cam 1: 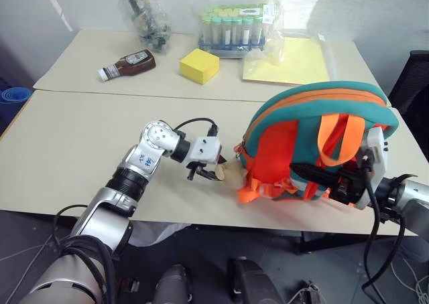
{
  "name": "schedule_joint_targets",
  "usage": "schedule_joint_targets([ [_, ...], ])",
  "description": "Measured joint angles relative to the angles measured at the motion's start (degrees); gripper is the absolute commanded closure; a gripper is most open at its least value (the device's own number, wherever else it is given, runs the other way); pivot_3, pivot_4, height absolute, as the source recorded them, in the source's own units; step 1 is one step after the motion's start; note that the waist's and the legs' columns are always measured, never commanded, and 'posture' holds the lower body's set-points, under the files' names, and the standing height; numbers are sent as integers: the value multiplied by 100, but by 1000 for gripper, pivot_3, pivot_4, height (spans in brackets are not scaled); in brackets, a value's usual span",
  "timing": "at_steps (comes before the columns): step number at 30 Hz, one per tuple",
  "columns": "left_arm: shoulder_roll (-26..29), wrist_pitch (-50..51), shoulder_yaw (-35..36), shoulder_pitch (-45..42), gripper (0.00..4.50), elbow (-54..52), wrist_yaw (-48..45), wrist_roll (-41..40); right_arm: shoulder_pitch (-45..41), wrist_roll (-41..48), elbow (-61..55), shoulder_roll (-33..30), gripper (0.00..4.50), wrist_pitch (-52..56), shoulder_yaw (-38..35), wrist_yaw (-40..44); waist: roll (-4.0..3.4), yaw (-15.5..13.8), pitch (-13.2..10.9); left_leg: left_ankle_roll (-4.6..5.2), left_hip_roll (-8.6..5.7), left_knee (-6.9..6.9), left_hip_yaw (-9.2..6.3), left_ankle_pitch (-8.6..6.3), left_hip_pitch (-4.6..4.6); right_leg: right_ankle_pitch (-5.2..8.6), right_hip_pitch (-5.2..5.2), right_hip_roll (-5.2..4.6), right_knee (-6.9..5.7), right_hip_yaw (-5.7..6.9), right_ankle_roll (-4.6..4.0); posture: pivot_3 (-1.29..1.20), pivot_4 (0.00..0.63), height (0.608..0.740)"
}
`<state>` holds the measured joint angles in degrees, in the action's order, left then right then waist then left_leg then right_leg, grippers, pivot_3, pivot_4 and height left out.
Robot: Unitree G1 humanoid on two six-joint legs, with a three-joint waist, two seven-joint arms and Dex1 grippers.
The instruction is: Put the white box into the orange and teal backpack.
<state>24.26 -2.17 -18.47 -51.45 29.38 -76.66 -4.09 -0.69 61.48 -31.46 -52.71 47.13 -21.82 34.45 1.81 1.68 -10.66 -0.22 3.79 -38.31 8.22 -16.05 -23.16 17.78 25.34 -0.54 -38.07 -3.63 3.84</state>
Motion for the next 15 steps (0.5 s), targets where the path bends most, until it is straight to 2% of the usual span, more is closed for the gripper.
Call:
schedule_joint_targets([
  [2,209,530,256,45,1004,-183,-77,-259,304,-65,-2,-179,2215,35,-261,279,0,1,0,-1,2,1,0,1,0,0,1,-1,0,0,0,0,150,740],
  [5,559,1313,678,54,110,-443,-189,-669,926,-83,34,-567,1224,159,-1114,1000,0,-5,0,-2,0,1,0,1,1,0,0,2,-3,6,0,0,150,740],
  [8,1041,2208,1161,52,0,-689,-331,-1178,1752,-267,382,-984,143,322,-2450,2187,2,-1,1,-2,0,1,-1,1,8,0,-8,8,4,15,1,0,150,740],
  [12,1547,3006,1674,11,0,-861,-348,-1627,2332,-740,1287,-1200,36,330,-3608,3318,5,6,2,2,-5,3,-2,-1,23,1,-24,9,10,19,1,0,150,740],
  [15,1980,3377,2008,-4,0,-899,-352,-1838,2472,-1184,2058,-1270,36,156,-4180,3844,6,19,2,2,-5,11,1,-3,39,1,-37,9,16,20,1,0,150,740],
])
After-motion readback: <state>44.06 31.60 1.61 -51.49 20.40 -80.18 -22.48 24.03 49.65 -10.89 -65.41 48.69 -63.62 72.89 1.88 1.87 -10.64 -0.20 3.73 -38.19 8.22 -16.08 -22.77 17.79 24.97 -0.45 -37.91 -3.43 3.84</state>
